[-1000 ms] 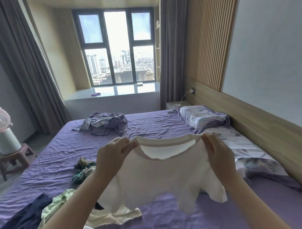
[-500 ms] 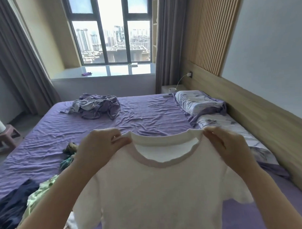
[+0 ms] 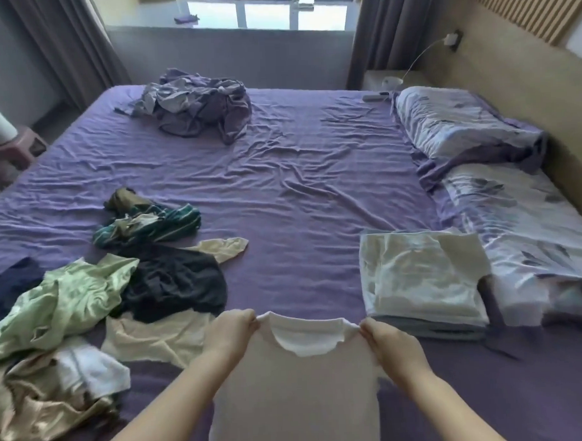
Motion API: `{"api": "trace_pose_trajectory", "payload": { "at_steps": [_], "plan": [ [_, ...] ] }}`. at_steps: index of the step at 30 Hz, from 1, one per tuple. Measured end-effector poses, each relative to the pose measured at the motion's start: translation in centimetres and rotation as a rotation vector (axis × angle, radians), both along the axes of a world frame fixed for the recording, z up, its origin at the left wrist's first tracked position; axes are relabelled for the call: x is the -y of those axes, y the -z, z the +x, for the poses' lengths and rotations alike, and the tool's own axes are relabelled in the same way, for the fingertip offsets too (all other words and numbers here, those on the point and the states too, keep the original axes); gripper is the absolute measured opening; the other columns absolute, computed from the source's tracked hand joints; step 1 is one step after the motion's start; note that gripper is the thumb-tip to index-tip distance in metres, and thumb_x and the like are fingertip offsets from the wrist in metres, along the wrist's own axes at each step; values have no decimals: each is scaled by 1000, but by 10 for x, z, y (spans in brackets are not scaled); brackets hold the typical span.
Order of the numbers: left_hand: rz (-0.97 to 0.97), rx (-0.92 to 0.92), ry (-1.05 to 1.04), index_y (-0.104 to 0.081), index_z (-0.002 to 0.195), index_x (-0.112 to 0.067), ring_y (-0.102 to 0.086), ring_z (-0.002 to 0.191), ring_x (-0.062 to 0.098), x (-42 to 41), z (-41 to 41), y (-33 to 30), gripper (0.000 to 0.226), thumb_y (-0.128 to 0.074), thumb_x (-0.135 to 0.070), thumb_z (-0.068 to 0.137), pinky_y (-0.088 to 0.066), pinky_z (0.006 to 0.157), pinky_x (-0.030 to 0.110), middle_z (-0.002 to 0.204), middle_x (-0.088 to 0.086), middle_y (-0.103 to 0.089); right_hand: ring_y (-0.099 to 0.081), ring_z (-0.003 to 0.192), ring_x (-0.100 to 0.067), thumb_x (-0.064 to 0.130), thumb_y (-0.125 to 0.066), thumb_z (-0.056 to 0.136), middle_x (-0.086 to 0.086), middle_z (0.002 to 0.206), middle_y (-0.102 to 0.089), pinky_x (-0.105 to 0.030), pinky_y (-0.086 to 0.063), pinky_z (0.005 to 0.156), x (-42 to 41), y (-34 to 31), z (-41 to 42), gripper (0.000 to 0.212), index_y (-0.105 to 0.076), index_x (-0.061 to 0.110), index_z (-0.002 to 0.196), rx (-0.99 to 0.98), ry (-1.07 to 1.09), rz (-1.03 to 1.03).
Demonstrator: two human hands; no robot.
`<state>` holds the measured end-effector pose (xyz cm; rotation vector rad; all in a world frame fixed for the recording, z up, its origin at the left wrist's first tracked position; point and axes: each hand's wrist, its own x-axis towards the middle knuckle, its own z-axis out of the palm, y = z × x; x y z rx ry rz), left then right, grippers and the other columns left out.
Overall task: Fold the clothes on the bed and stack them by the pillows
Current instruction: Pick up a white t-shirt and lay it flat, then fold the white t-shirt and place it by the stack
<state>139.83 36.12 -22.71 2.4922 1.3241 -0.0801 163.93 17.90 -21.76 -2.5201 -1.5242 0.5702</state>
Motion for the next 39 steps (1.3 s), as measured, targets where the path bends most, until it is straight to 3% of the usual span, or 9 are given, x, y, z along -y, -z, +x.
{"api": "trace_pose_trajectory", "payload": {
  "at_steps": [6, 10, 14, 17, 22, 25, 28, 34, 39],
  "plan": [
    [126, -37, -87, -45, 87, -20, -62, 83, 29, -28, 24, 56, 27, -35, -42, 100, -37, 59, 33, 88, 4, -64, -60, 70, -25, 30, -30, 101, 4, 78, -56, -32, -35, 56, -41, 73, 21, 16, -35, 23, 87, 86, 17, 45],
    [328, -66, 52, -56, 68, -11, -50, 32, 28, -49, 36, 72, 27, -81, -16, 73, -35, 36, 24, 52, 5, -54, -55, 57, -23, 19, -38, 99, 7, 73, -53, -28, -31, 47, -73, 103, 33, 12, -48, 18, 93, 122, 80, 69],
    [411, -83, 46, -57, 59, -8, -40, 22, 23, -85, 50, 91, 34, -90, -5, 54, -30, 35, 18, 45, 5, -47, -56, 47, -27, -2, -57, 84, -2, 68, -60, -30, -38, 43, -105, 125, 43, 9, -58, 7, 85, 297, 0, 100],
    [431, -133, 59, -57, 60, -9, -46, 31, 24, -99, 61, 116, 36, -90, -3, 47, -27, 39, 20, 50, 5, -49, -52, 36, -24, -3, -71, 67, -3, 55, -55, -22, -32, 38, -121, 139, 46, 13, -62, 6, 71, 464, -31, 260],
    [428, 130, 62, -61, 76, -12, -52, 82, 28, -60, 68, 159, 22, -76, -1, 65, -39, 68, 39, 81, 8, -59, -60, 106, -33, -2, -68, 69, -11, 114, -63, -42, -43, 89, -104, 172, 19, 38, -65, 5, 107, 345, -192, 302],
    [287, 280, 282, -58, 85, -17, -53, 97, 27, -7, 62, 176, 15, -65, -8, 75, -37, 84, 37, 95, 4, -60, -56, 119, -32, 6, -59, 76, -12, 123, -62, -47, -30, 102, -77, 187, -9, 32, -68, 10, 106, 353, -266, 246],
    [165, 152, 543, -69, 103, -19, -60, 113, 28, 21, 61, 192, 26, -53, -27, 85, -36, 98, 40, 115, 4, -66, -56, 119, -32, 21, -38, 81, -9, 127, -61, -51, -20, 104, -68, 196, -21, 45, -68, 17, 114, 348, -253, 101],
    [42, -164, 655, -32, 144, -26, -12, 145, 27, 1, 64, 190, 68, -27, -63, 89, -18, 106, 53, 152, 4, -28, -54, 122, -29, 35, -34, 87, -4, 129, -59, -53, -22, 101, -69, 193, -13, 47, -63, 22, 122, 312, -248, 30],
    [-134, -309, 657, 21, 145, -32, 39, 134, 25, 5, 71, 187, 79, -21, -69, 89, 22, 111, 54, 155, -1, 26, -44, 125, -30, 24, -36, 91, -17, 130, -55, -44, -33, 102, -20, 173, -5, 41, -62, 6, 117, 177, 121, 255]
  ]
}}
